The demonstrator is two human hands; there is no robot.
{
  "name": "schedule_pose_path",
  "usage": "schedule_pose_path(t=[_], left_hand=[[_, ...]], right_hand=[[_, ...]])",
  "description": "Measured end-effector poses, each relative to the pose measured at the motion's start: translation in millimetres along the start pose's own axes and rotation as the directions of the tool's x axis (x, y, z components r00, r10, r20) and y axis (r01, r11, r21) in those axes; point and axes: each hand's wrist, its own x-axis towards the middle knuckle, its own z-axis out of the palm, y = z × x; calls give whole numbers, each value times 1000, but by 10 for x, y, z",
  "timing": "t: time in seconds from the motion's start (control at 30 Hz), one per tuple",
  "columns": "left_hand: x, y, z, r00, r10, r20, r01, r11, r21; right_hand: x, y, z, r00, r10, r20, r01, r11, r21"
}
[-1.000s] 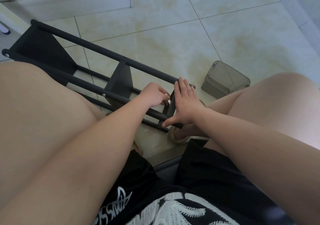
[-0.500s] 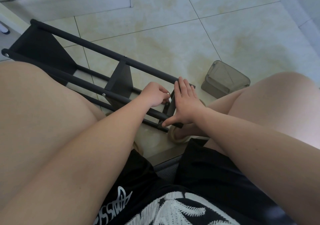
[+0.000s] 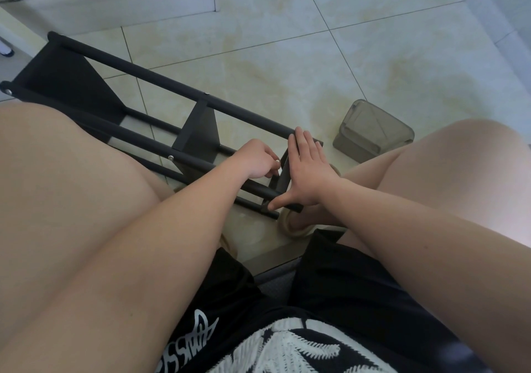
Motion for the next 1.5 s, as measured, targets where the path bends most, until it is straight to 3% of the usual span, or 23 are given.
schedule_pose_path(t=[0.6, 0.93, 1.5], left_hand=[[-41, 109, -23, 978, -161, 131, 152, 986, 72], [-112, 152, -63, 972, -89, 217, 6, 935, 356], [-230, 155, -136, 975, -59, 215, -24, 931, 365]], right_hand=[[-37, -21, -22, 1000, -2, 10, 2, 1000, -12], [-51, -33, -43, 1000, 0, 18, 0, 1000, -4], [-29, -15, -30, 1000, 5, 14, -5, 1000, 9]])
